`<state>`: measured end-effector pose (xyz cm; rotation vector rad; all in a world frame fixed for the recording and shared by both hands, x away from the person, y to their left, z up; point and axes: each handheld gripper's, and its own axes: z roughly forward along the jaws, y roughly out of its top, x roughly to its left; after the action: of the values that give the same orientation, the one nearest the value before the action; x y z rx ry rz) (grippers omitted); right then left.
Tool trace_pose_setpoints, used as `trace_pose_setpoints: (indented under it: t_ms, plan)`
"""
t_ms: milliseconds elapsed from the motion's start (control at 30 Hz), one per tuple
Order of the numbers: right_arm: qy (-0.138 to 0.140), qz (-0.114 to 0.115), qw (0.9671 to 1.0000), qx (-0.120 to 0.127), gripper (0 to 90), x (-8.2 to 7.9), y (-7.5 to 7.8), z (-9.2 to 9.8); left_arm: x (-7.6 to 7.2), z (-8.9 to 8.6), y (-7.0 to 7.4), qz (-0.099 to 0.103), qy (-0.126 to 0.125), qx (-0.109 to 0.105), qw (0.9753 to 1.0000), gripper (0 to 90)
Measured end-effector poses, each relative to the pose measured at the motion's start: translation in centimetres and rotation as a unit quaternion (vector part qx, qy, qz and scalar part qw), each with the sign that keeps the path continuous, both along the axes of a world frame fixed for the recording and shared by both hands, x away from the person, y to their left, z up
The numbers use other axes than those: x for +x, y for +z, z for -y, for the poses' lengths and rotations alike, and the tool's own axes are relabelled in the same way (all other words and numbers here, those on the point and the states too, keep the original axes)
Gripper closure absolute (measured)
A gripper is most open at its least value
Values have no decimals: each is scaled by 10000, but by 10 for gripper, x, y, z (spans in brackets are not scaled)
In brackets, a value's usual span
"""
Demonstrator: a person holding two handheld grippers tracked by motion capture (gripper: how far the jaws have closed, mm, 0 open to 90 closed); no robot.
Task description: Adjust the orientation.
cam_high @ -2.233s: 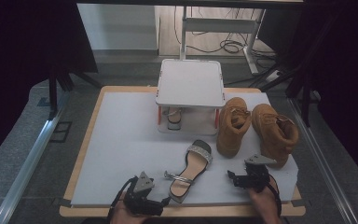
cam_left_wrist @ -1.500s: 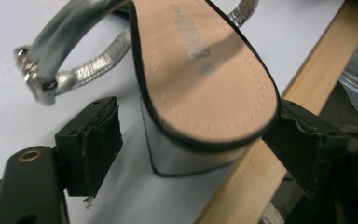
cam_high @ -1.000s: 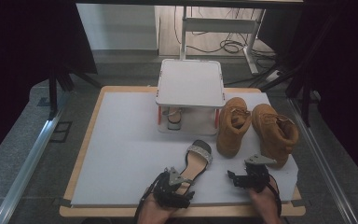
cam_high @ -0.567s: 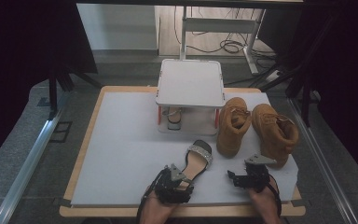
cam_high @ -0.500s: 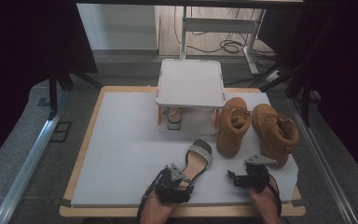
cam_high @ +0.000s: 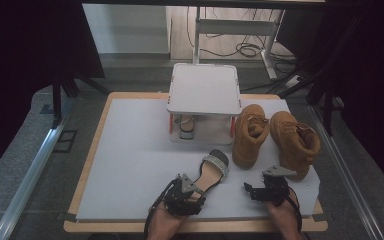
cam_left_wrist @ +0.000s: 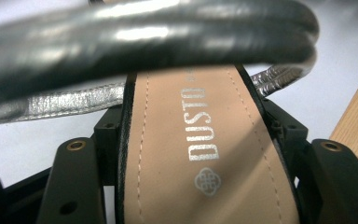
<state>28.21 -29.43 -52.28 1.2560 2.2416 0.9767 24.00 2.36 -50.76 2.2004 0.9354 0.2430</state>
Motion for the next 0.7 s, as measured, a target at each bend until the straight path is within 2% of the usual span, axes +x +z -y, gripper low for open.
trace_pose_setpoints:
  t_ms: [333, 700]
  plan:
    - [1, -1, 10000, 1, 129, 0, 0, 0, 0, -4, 5, 109, -13, -18, 9999, 388]
    - [4, 2, 10000, 2, 128, 0, 0, 0, 2, -15, 12, 189, 191, -198, 9994, 389]
